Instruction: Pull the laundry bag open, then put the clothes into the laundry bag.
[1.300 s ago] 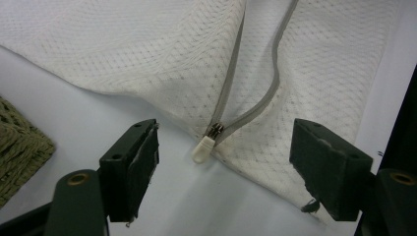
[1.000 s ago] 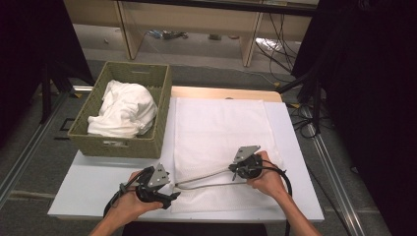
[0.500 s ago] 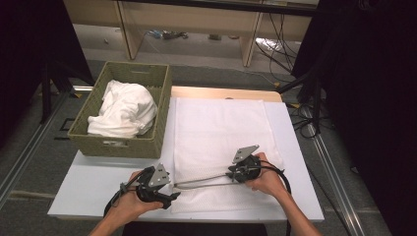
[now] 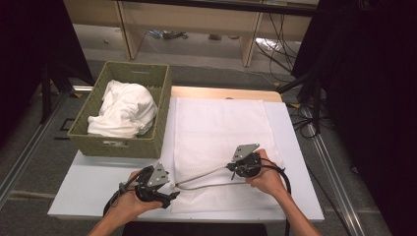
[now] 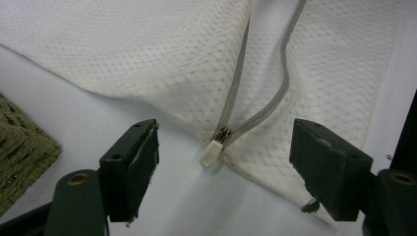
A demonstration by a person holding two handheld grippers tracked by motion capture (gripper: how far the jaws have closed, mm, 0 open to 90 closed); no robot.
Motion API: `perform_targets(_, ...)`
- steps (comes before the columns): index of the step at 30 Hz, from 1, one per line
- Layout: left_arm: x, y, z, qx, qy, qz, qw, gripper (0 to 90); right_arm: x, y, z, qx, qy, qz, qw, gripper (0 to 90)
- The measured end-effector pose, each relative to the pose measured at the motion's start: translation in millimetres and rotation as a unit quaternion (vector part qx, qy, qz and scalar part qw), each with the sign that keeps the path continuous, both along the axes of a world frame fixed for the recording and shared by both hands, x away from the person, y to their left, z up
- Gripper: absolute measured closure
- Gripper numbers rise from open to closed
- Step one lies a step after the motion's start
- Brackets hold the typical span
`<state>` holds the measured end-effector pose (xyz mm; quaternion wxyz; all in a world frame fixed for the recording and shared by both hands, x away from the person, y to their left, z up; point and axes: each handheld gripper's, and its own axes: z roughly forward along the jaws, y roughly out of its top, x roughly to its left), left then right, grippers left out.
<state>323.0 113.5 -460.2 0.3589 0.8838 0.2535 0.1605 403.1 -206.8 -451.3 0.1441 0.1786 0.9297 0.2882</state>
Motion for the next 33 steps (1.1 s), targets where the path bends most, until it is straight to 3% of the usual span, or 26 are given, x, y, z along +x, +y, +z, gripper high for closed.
perform_targets(5,-1.6,0.1,2.8,-0.011,-0.003,0.003,0.9999,26.8,-1.6,2.1,6.6,-0.009,-0.038,0.004,0.9992,89.7)
perform_targets(12,-3.8,1.4,6.5,-0.021,-0.008,0.011,0.9997,26.4,0.3,0.0,15.3,0.002,-0.055,0.002,0.9985,89.7)
perform_targets(14,-4.4,2.2,8.0,-0.037,-0.005,0.017,0.9992,26.1,1.7,-0.1,17.7,0.005,-0.054,0.002,0.9986,89.7)
perform_targets(16,-2.9,4.4,9.4,-0.033,-0.011,0.020,0.9992,26.1,1.4,0.3,18.3,0.008,-0.059,-0.010,0.9982,89.7)
perform_targets(17,-3.4,5.2,10.6,-0.037,-0.009,0.025,0.9990,26.1,1.6,0.2,20.4,0.010,-0.052,-0.006,0.9986,89.7)
perform_targets(18,-2.6,6.4,11.2,-0.040,-0.011,0.030,0.9987,26.1,2.2,0.7,20.9,0.013,-0.064,-0.012,0.9978,89.7)
perform_targets(19,-1.9,7.7,12.6,-0.046,-0.007,0.029,0.9985,26.1,3.5,1.1,22.2,0.020,-0.064,-0.002,0.9978,89.7)
perform_targets(21,-0.2,10.0,15.6,-0.058,-0.009,0.039,0.9976,26.1,3.6,2.4,25.2,0.023,-0.064,-0.010,0.9977,89.7)
perform_targets(23,1.8,11.8,18.1,-0.068,-0.014,0.047,0.9965,26.0,6.0,3.6,28.3,0.020,-0.077,0.000,0.9968,89.7)
perform_targets(26,1.7,14.7,21.6,-0.068,-0.020,0.052,0.9961,26.0,4.4,4.3,31.9,0.021,-0.077,-0.013,0.9967,89.7)
perform_targets(28,1.1,17.1,25.9,-0.066,-0.021,0.053,0.9962,26.0,3.8,3.8,34.3,0.020,-0.078,-0.005,0.9967,89.7)
perform_targets(31,1.5,21.7,34.8,-0.079,-0.037,0.060,0.9944,25.9,2.3,3.0,38.2,0.025,-0.081,-0.017,0.9963,89.7)
perform_targets(33,2.7,26.0,41.2,-0.085,-0.049,0.066,0.9930,25.9,3.3,2.8,39.9,0.024,-0.087,-0.010,0.9959,89.7)
